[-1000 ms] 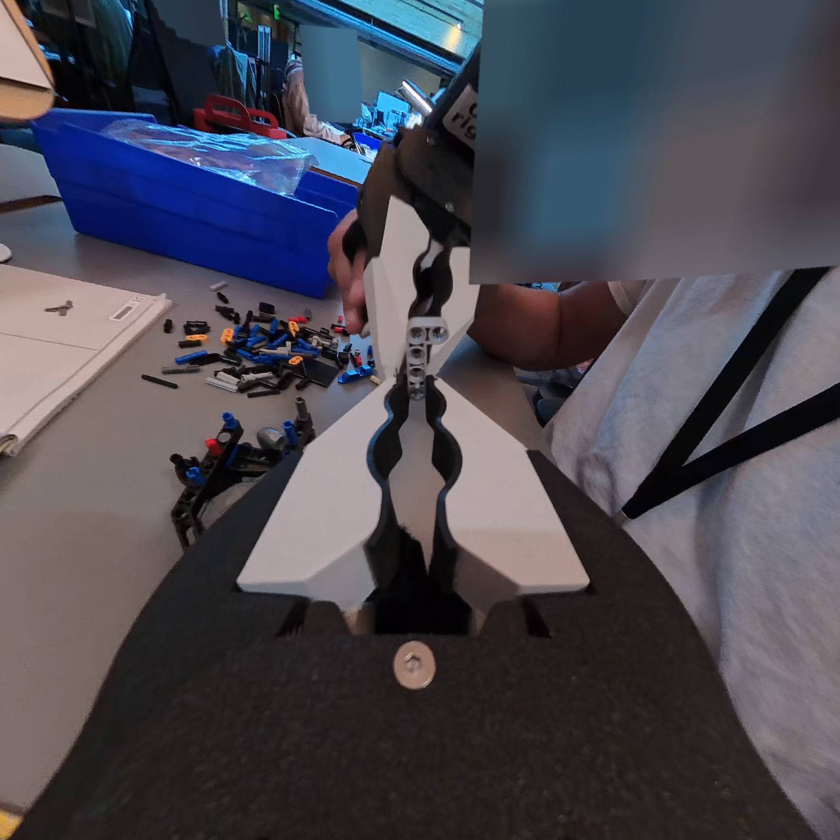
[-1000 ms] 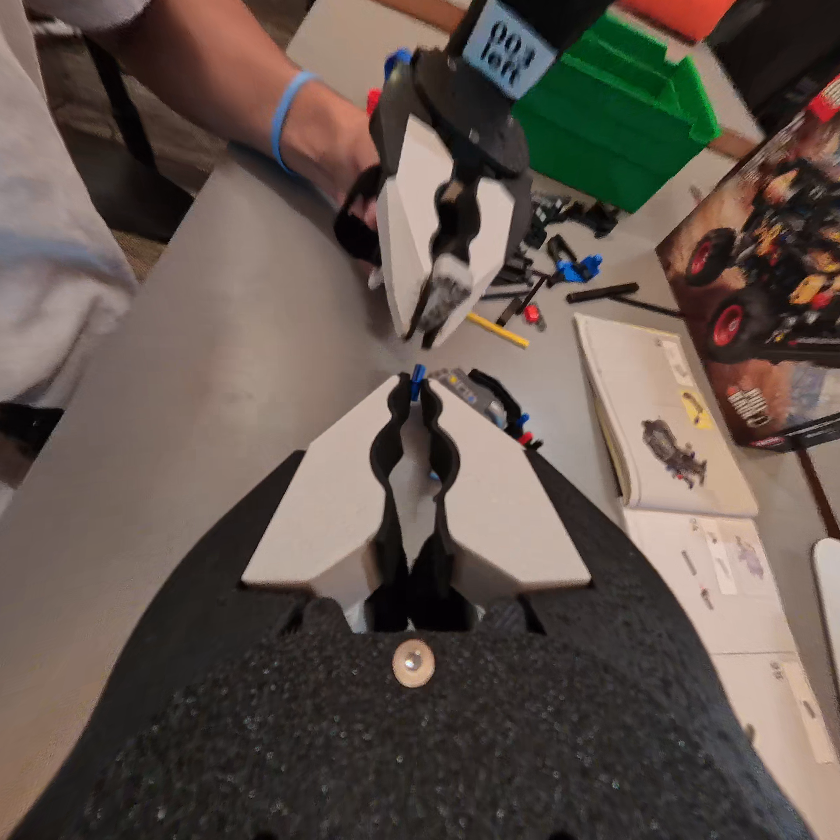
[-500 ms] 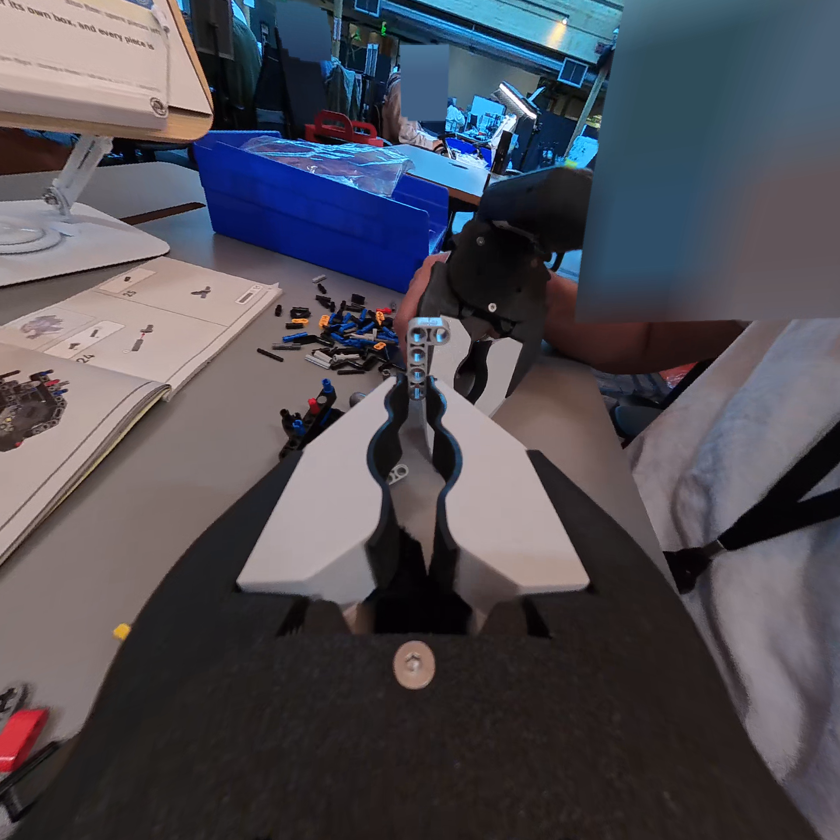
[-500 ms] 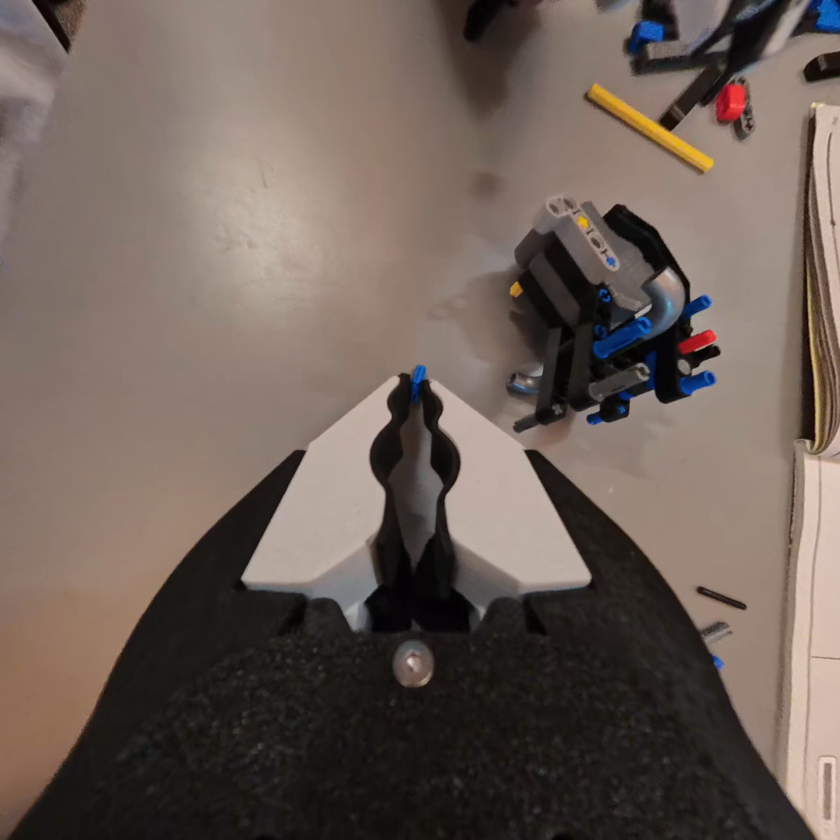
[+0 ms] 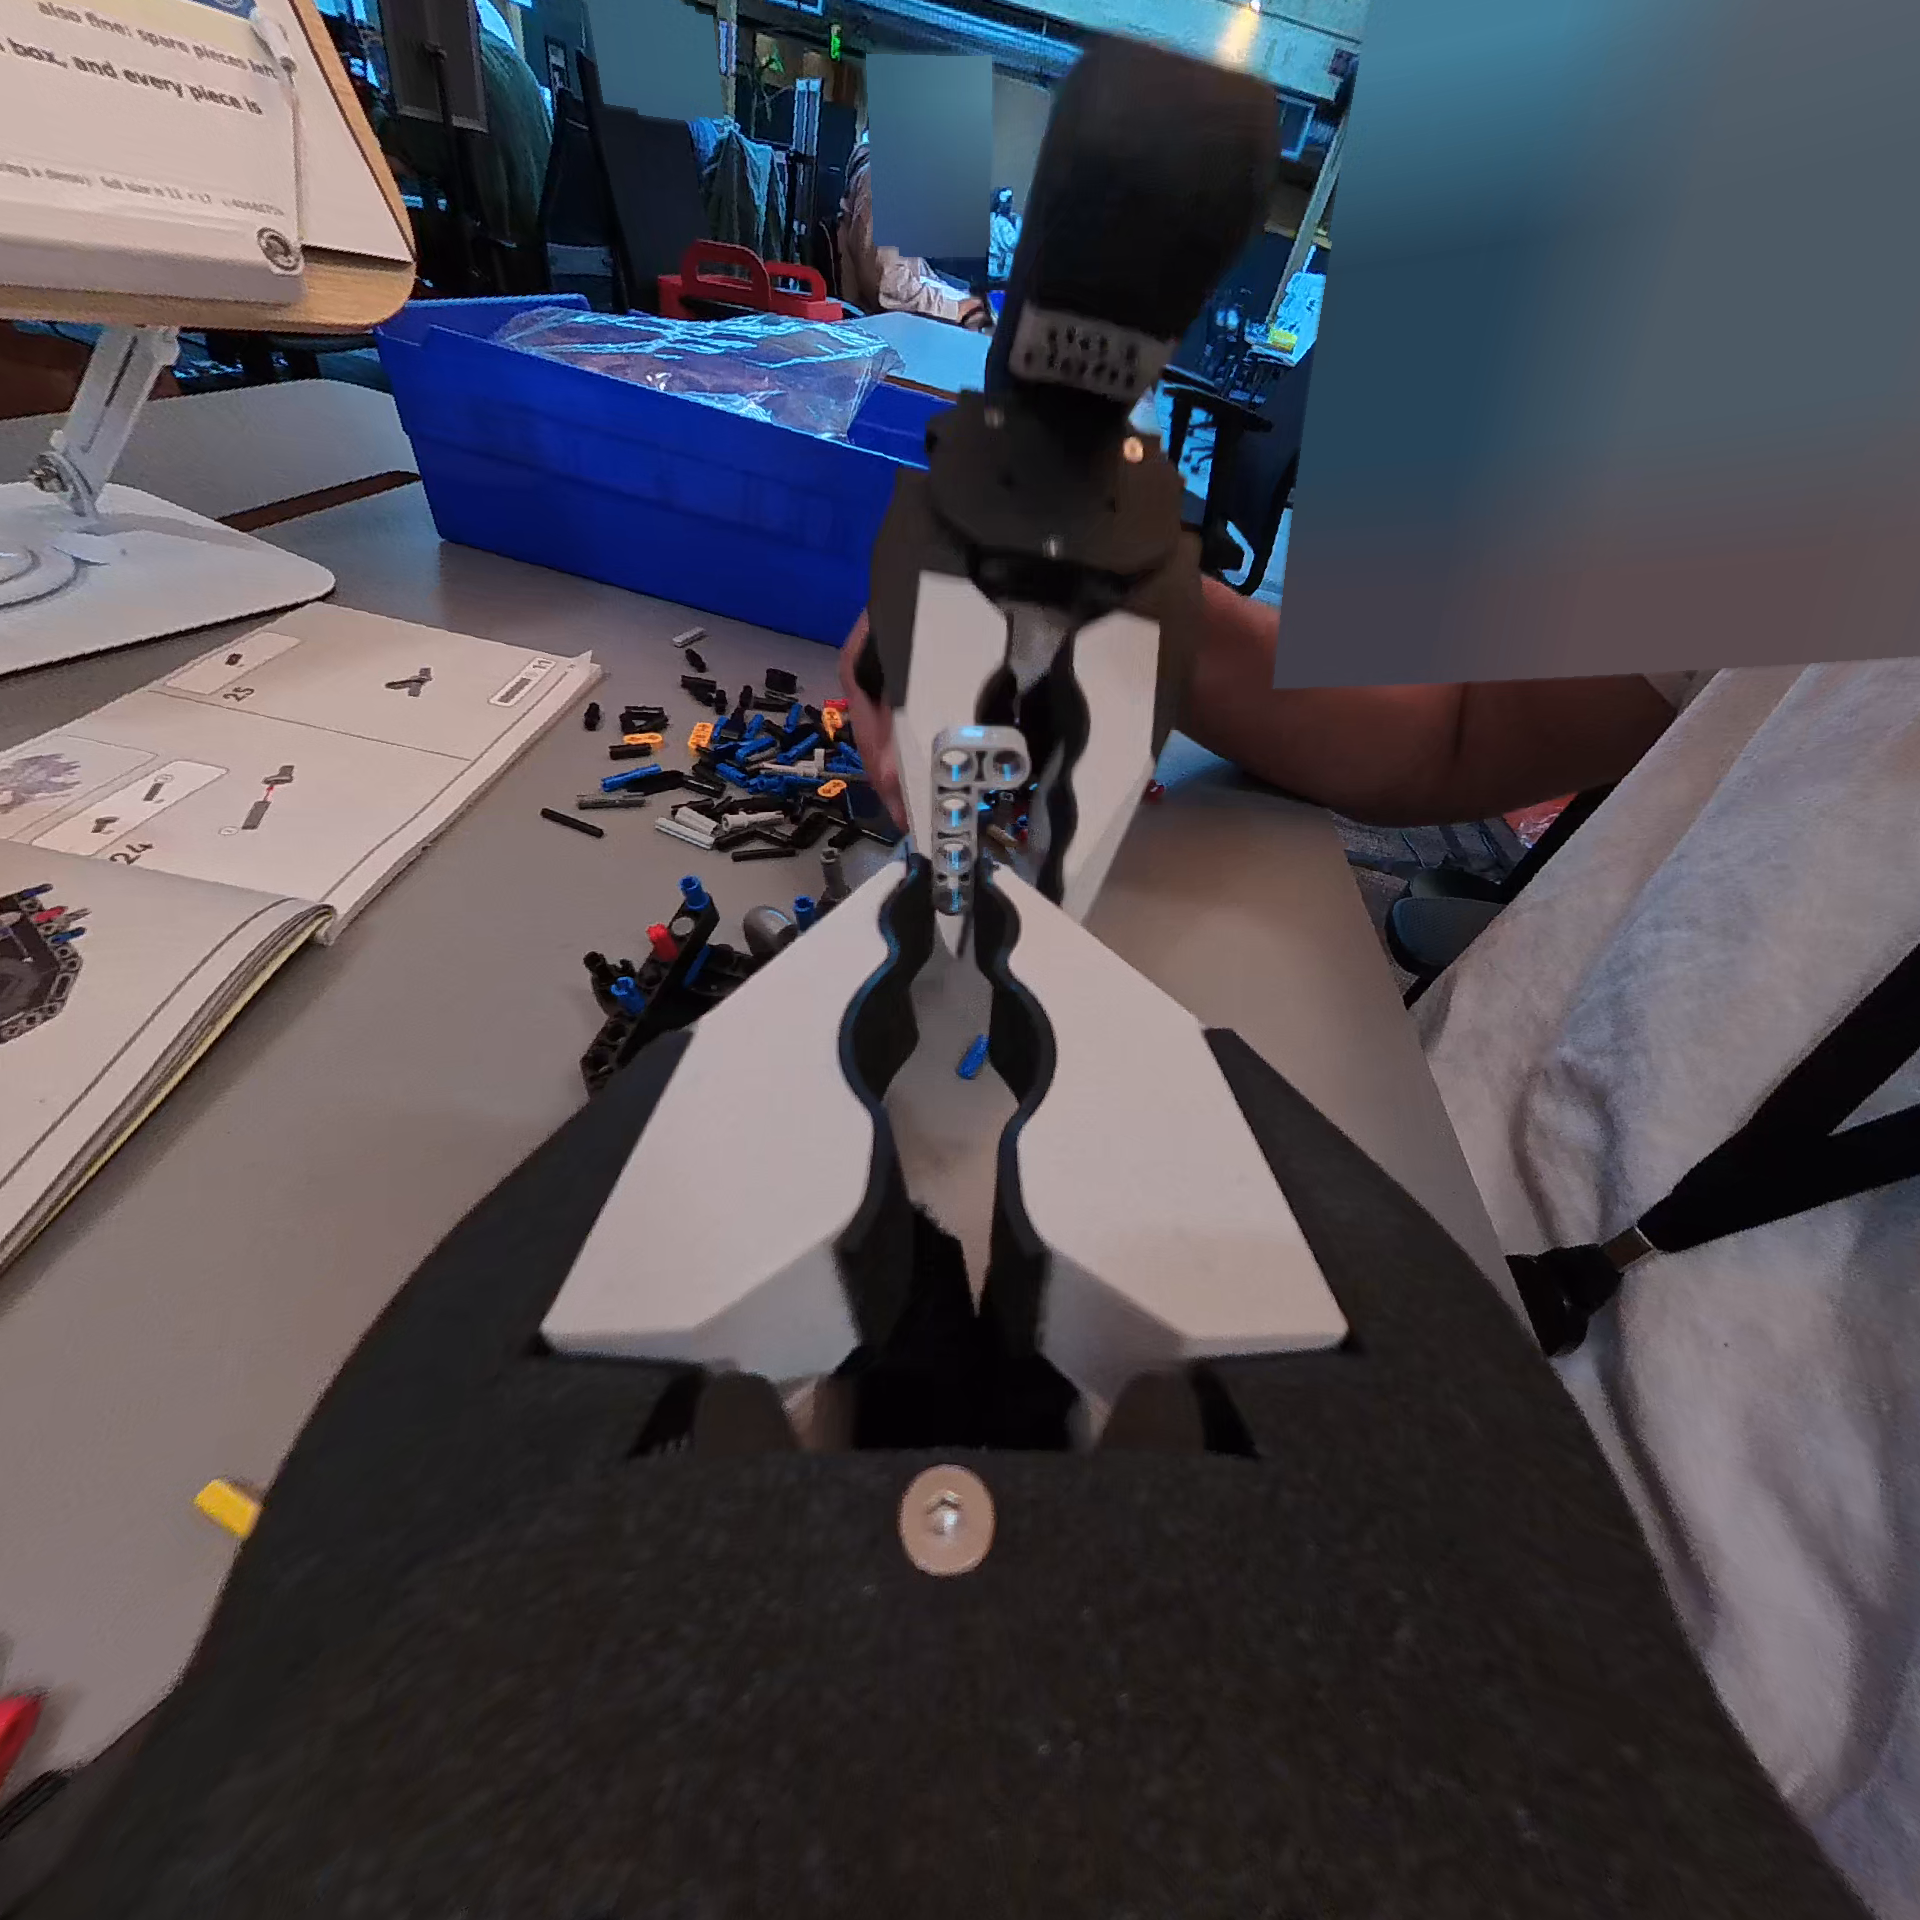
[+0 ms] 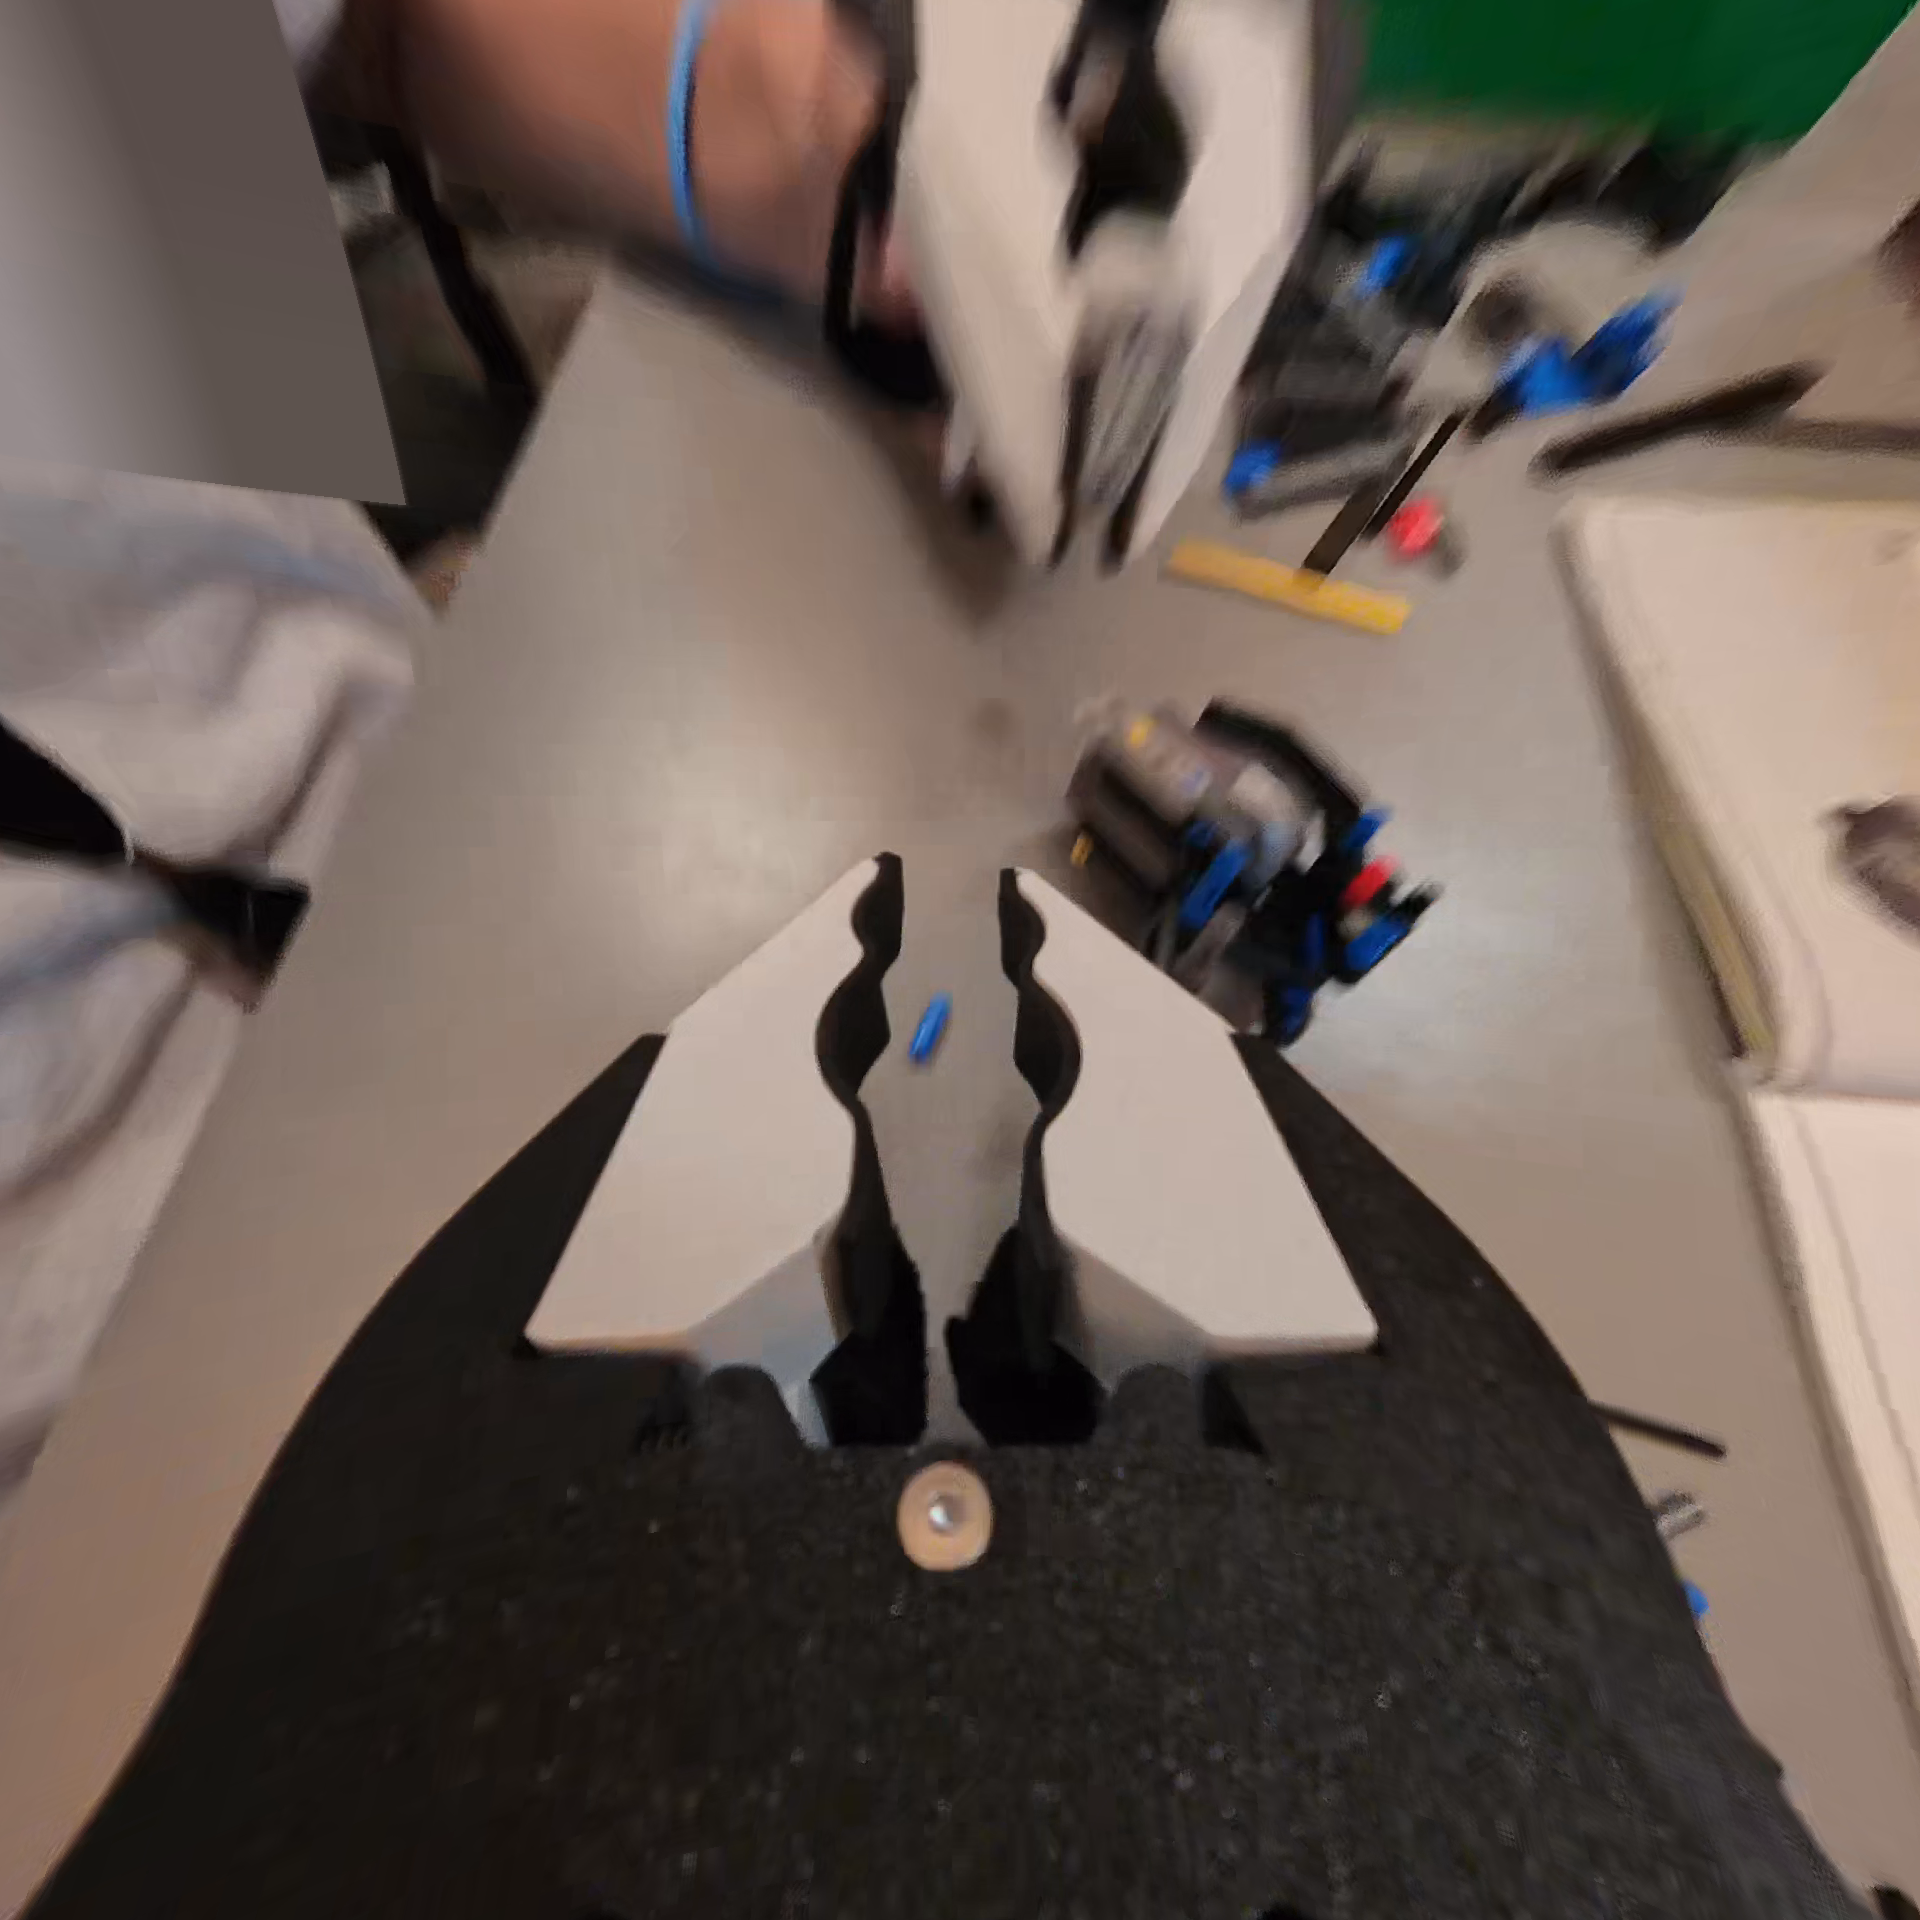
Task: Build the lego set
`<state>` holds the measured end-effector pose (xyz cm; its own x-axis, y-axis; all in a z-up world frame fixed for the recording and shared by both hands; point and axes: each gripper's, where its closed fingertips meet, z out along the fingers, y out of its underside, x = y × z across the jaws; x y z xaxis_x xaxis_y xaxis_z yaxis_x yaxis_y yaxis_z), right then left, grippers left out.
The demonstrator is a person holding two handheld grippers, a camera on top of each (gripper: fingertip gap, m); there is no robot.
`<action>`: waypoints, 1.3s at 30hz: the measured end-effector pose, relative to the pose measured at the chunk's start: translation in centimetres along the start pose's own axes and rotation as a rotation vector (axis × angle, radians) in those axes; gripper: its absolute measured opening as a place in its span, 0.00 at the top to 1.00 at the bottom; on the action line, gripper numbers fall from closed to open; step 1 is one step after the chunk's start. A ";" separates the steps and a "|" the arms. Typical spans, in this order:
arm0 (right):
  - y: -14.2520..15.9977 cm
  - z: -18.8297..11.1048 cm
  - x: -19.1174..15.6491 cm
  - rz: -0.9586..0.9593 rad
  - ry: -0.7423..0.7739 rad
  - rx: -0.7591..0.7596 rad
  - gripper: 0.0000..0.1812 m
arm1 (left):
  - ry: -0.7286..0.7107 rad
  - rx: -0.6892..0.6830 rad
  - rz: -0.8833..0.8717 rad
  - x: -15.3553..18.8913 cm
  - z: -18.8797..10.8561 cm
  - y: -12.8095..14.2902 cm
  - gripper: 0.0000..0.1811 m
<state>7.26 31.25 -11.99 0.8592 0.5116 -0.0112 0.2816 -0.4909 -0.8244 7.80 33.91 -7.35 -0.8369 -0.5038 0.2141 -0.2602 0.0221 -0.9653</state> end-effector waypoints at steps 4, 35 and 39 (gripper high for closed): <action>-6.0 -2.7 1.4 0.068 0.081 0.373 0.88 | 0.007 -0.033 0.028 0.6 0.5 0.5 0.97; -6.6 -1.9 1.9 0.071 0.102 0.435 0.95 | 0.075 0.041 -0.139 1.2 1.2 -0.6 0.96; -6.9 -2.1 1.8 0.065 0.098 0.452 0.95 | 0.094 0.056 -0.161 1.4 1.1 -0.9 0.96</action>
<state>7.82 34.06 -5.12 0.9112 0.4104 -0.0352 0.0301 -0.1516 -0.9880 7.37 32.24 -6.35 -0.8287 -0.4136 0.3772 -0.3696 -0.1018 -0.9236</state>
